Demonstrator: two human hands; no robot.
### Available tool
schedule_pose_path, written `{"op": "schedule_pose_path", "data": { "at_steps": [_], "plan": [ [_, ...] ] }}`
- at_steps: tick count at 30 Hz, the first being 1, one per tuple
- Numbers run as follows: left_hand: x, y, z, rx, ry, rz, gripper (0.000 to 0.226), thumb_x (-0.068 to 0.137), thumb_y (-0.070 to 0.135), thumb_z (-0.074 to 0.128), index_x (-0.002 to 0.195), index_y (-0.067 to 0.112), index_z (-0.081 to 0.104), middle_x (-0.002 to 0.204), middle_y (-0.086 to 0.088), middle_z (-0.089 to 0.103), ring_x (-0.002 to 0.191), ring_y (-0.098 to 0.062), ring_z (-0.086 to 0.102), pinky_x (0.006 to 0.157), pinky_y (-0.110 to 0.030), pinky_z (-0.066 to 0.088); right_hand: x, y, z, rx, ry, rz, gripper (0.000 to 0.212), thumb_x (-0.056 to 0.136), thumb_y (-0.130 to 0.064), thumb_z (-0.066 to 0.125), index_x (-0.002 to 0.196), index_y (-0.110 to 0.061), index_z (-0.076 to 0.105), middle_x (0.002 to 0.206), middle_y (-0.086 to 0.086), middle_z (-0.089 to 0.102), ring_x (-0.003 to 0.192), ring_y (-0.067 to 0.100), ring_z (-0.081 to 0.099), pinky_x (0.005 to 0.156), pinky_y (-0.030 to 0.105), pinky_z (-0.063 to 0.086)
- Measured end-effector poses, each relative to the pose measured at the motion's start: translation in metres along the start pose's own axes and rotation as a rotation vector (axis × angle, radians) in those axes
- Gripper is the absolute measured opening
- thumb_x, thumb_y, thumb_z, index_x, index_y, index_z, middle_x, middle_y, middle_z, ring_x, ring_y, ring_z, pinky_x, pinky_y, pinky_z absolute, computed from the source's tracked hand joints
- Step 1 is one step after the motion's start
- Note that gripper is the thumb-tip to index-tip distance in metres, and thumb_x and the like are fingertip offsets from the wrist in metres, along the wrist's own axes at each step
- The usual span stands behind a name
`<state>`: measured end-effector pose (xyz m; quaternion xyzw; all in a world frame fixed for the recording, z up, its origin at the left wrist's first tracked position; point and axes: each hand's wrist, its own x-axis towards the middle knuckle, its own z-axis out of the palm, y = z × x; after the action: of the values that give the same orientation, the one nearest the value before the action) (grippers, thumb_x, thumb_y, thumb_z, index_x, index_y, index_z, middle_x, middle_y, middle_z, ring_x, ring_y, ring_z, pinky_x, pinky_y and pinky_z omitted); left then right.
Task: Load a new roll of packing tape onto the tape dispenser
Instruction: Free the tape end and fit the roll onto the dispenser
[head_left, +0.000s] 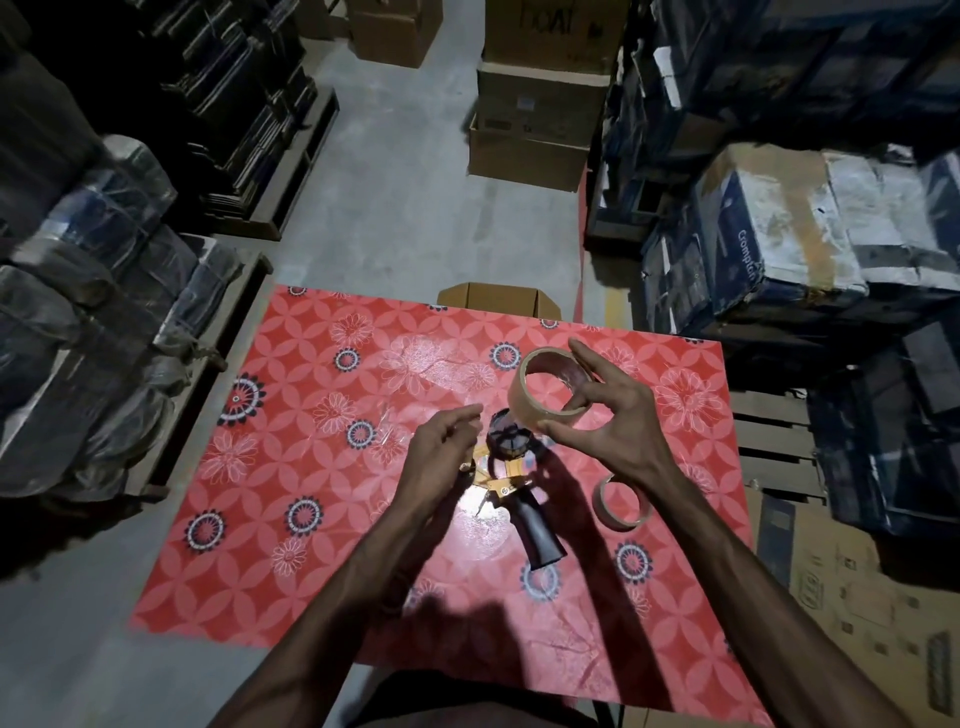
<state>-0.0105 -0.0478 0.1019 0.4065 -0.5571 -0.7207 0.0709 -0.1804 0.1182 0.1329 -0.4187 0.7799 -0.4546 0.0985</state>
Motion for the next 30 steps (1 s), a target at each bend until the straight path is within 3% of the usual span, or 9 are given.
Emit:
{"op": "schedule_pose_path", "data": {
  "at_steps": [3, 5, 11, 15, 17, 19, 22, 26, 30],
  "plan": [
    [0.003, 0.005, -0.003, 0.157, -0.058, 0.172, 0.046, 0.097, 0.022, 0.077, 0.142, 0.024, 0.065, 0.137, 0.010, 0.062, 0.122, -0.003, 0.061, 0.098, -0.024, 0.051, 0.003, 0.000, 0.004, -0.009, 0.009, 0.019, 0.027, 0.069, -0.022, 0.098, 0.072, -0.025, 0.072, 0.159, 0.008, 0.050, 0.145, 0.014, 0.051, 0.116, 0.045, 0.047],
    [0.007, 0.004, -0.005, 0.281, -0.070, 0.284, 0.055, 0.093, 0.027, 0.082, 0.145, 0.019, 0.064, 0.137, 0.008, 0.063, 0.123, -0.002, 0.063, 0.103, -0.018, 0.050, 0.003, 0.002, 0.008, -0.024, 0.008, 0.033, 0.025, 0.069, -0.025, 0.097, 0.072, -0.017, 0.074, 0.160, 0.009, 0.049, 0.146, 0.014, 0.050, 0.117, 0.044, 0.046],
    [0.009, 0.001, -0.005, 0.350, 0.034, 0.429, 0.010, 0.091, 0.024, 0.084, 0.100, 0.024, 0.084, 0.102, 0.006, 0.078, 0.095, -0.001, 0.071, 0.083, -0.014, 0.052, 0.001, 0.007, 0.016, -0.028, -0.008, 0.062, 0.028, 0.069, -0.036, 0.093, 0.074, -0.013, 0.077, 0.159, 0.010, 0.049, 0.145, 0.014, 0.051, 0.117, 0.042, 0.046],
    [0.007, -0.001, -0.007, 0.376, 0.066, 0.486, 0.007, 0.090, 0.021, 0.084, 0.093, 0.027, 0.084, 0.093, 0.008, 0.078, 0.089, -0.003, 0.072, 0.081, -0.017, 0.055, 0.001, 0.009, 0.018, -0.067, -0.007, 0.066, 0.030, 0.069, -0.038, 0.095, 0.076, -0.015, 0.076, 0.152, 0.005, 0.058, 0.139, 0.018, 0.056, 0.112, 0.047, 0.049],
    [0.006, -0.003, -0.010, 0.413, 0.085, 0.541, 0.007, 0.089, 0.021, 0.085, 0.093, 0.026, 0.085, 0.091, 0.008, 0.079, 0.087, -0.003, 0.072, 0.080, -0.021, 0.056, 0.001, 0.008, 0.019, -0.065, 0.000, 0.051, 0.038, 0.068, -0.037, 0.098, 0.090, -0.017, 0.074, 0.143, 0.000, 0.062, 0.128, 0.018, 0.061, 0.103, 0.047, 0.055],
    [0.009, -0.006, -0.016, 0.464, 0.079, 0.586, 0.006, 0.089, 0.022, 0.085, 0.095, 0.022, 0.087, 0.090, 0.008, 0.080, 0.085, -0.003, 0.072, 0.078, -0.025, 0.057, 0.001, 0.005, 0.019, -0.037, -0.032, 0.075, 0.064, 0.065, -0.038, 0.099, 0.117, -0.021, 0.065, 0.135, -0.005, 0.059, 0.122, 0.014, 0.061, 0.098, 0.043, 0.057],
    [0.015, -0.013, -0.023, 0.583, 0.042, 0.646, 0.007, 0.092, 0.023, 0.082, 0.096, 0.019, 0.087, 0.088, 0.007, 0.079, 0.082, -0.001, 0.069, 0.075, -0.031, 0.057, 0.003, 0.007, 0.019, -0.123, -0.180, 0.080, 0.099, 0.064, -0.051, 0.095, 0.146, -0.024, 0.047, 0.133, -0.011, 0.046, 0.120, 0.008, 0.051, 0.098, 0.028, 0.050],
    [0.019, -0.033, -0.030, 0.766, 0.020, 0.732, 0.011, 0.099, 0.022, 0.076, 0.097, 0.016, 0.084, 0.090, 0.003, 0.077, 0.083, -0.013, 0.067, 0.076, -0.041, 0.055, 0.010, 0.019, 0.018, -0.317, -0.350, 0.102, 0.104, 0.061, -0.050, 0.096, 0.151, -0.028, 0.049, 0.128, -0.005, 0.041, 0.114, 0.014, 0.049, 0.091, 0.039, 0.055],
    [0.028, -0.056, -0.041, 0.888, 0.028, 0.732, 0.013, 0.102, 0.025, 0.071, 0.100, 0.017, 0.081, 0.092, 0.006, 0.074, 0.085, -0.013, 0.062, 0.077, -0.041, 0.052, 0.015, 0.031, 0.023, -0.435, -0.489, 0.066, 0.101, 0.064, -0.056, 0.092, 0.150, -0.027, 0.049, 0.132, 0.000, 0.041, 0.117, 0.021, 0.051, 0.088, 0.042, 0.056]
  ]
}}
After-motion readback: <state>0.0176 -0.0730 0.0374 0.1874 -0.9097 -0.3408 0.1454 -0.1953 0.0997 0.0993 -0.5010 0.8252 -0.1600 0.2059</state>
